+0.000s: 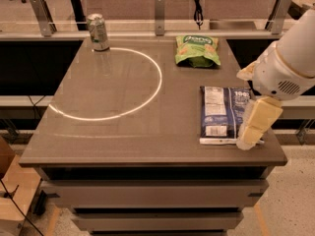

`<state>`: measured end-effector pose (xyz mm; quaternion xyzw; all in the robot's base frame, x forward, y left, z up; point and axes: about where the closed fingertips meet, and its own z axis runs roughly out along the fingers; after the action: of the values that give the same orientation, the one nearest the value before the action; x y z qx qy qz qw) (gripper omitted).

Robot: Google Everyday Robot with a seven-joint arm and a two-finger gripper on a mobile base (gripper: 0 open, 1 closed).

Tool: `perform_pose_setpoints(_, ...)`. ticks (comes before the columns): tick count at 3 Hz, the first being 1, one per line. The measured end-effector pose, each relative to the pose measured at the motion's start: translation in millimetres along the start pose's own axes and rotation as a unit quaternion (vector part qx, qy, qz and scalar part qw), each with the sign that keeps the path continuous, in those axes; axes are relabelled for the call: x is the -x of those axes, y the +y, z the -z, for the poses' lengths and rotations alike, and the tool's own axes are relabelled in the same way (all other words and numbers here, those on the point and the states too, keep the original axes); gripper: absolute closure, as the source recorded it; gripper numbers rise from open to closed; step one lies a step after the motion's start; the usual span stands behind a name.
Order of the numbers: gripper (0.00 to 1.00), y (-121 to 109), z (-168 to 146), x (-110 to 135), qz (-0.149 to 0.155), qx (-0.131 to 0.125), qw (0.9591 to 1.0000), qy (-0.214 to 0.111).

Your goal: Pick blue chip bag

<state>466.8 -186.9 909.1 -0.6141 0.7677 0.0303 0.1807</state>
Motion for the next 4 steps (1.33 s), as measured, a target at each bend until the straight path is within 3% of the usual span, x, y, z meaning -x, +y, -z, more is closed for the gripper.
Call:
perform_pose_setpoints(3, 0.0, 10.0, -75.4, -14.5, -0.036, 0.066, 0.9971, -0.008)
perform_pose_setpoints(4, 0.19, 9.4, -85.3, -20.9, -0.051, 0.077, 0.9957, -0.006)
